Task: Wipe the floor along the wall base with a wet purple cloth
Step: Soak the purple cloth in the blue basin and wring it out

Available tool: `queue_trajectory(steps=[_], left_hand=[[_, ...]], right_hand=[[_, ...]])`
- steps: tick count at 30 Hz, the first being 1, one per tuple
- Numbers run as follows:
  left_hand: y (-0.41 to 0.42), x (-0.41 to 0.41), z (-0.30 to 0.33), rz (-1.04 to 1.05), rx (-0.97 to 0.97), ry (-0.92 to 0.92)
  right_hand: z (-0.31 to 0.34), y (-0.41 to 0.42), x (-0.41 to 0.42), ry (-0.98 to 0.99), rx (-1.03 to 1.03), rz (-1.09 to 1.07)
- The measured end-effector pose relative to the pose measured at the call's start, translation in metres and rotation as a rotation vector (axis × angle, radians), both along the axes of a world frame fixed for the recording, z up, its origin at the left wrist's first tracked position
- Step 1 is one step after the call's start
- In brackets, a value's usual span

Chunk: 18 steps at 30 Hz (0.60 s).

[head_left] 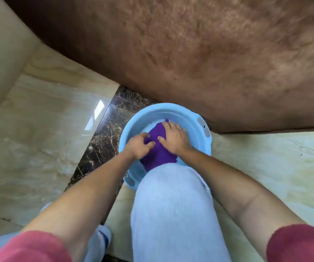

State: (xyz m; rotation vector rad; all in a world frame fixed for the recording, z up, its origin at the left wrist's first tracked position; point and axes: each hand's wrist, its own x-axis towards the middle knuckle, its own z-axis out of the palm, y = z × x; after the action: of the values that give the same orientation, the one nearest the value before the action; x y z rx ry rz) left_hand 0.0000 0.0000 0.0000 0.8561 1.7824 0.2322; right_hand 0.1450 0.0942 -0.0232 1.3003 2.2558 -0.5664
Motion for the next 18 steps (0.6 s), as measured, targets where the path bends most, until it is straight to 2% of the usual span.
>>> queue_trajectory(steps=[2,4,6,8,10,12,15,17,18], left_hand=[[0.004,0.003,-0.027,-0.028,0.008,0.017],[0.0,0.008,-0.047,-0.15,-0.052,0.06],[-0.003,0.018,-0.058,-0.297,-0.074,0.106],[-0.008,0.027,-0.063,-0.309,-0.071,0.113],[-0.011,0.032,-0.068,-0.238,-0.045,0.092],[-0.009,0.032,-0.069,-0.153,-0.061,0.065],[0.002,0.034,-0.059,0.027,-0.099,-0.027],[0.007,0.028,-0.044,0.223,-0.018,-0.125],[0.008,0.022,-0.035,0.233,0.035,-0.16]], right_hand=[[-0.019,-0.002,0.004,-0.013,0.1,-0.06],[-0.037,-0.007,0.013,-0.012,0.146,-0.105],[-0.051,-0.008,0.017,0.0,0.155,-0.167],[-0.058,-0.008,0.019,-0.008,0.153,-0.241],[-0.06,-0.008,0.019,-0.023,0.08,-0.344],[-0.054,-0.005,0.012,0.043,-0.011,-0.435],[-0.027,0.003,-0.004,0.286,-0.113,-0.467],[0.002,0.009,-0.017,0.465,-0.212,-0.512],[0.02,0.012,-0.024,0.539,-0.257,-0.543]])
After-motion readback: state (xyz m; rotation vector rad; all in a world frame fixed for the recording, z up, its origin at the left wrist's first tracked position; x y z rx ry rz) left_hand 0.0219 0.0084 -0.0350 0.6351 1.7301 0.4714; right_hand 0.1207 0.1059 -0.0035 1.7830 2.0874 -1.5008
